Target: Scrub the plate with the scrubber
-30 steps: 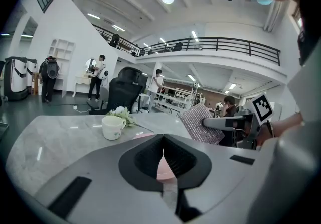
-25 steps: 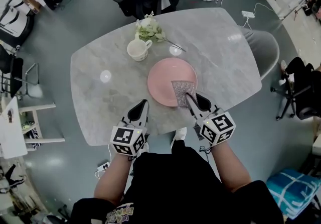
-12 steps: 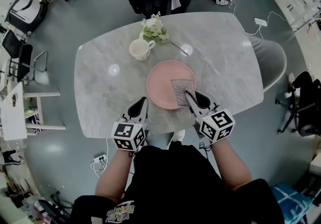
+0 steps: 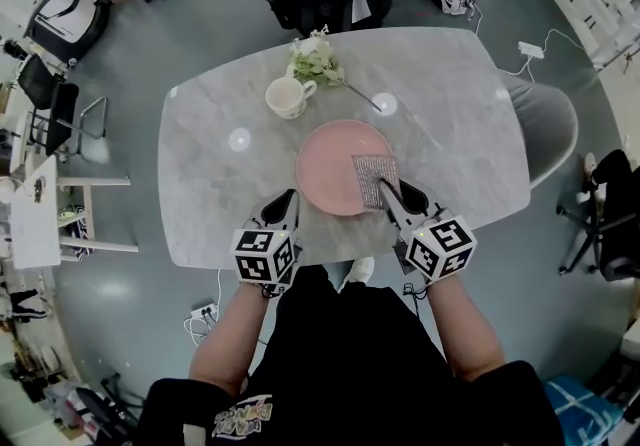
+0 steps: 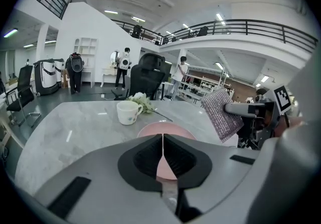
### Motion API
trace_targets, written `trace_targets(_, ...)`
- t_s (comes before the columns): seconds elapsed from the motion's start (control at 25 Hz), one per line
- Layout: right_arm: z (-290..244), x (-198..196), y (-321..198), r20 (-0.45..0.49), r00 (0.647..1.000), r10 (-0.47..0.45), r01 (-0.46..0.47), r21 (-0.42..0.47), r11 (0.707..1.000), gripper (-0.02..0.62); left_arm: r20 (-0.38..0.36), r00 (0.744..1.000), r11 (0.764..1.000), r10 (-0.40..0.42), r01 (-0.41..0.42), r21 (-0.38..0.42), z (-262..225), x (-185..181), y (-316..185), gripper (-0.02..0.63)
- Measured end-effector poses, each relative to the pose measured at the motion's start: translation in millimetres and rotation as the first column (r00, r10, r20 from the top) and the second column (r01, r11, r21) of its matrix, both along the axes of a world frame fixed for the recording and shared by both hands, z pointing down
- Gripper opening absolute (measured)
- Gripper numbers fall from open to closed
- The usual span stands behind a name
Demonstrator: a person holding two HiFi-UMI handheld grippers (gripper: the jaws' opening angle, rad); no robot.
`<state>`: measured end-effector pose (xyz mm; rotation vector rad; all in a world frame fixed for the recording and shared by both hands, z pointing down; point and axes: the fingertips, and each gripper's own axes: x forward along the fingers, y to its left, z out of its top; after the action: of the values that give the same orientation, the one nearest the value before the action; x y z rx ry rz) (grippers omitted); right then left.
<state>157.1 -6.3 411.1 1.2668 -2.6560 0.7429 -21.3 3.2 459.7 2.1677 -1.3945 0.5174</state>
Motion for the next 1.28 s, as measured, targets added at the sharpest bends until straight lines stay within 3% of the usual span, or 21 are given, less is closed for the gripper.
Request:
trace_targets(0.28, 17.0, -3.5, -12.0, -0.029, 1.0, 0.002, -0.003, -0.031, 1.0, 0.075, 0.017, 1.0, 0.999, 0.016, -0.015, -0.051, 29.0, -6.6, -22.6, 0.023)
trace_targets(0.44, 32.2, -8.7, -21.4, -0.048, 0.999, 0.011, -0.015, -0.065, 0.998, 0.075, 0.02, 0.999, 0.995, 0.029, -0.027, -0.099, 56.0, -13.8, -38.0, 0.075)
trace_targets(0.88, 69.3, -43.0, -49.1, -0.188, 0.979, -0.081, 0.058, -0.128, 0.99, 0.075, 0.04, 0.998, 0.972, 0.045, -0.034, -0.232, 125.4, -23.6, -86.9, 0.094)
trace_targets(1.28, 97.9, -72.9, -70.7, -0.248, 0.956, -0.156, 0.107, -0.2, 0.974, 0.075, 0.018, 0.998, 0.946, 0.06, -0.052, -0.321, 162.6, -22.4, -106.1, 0.094)
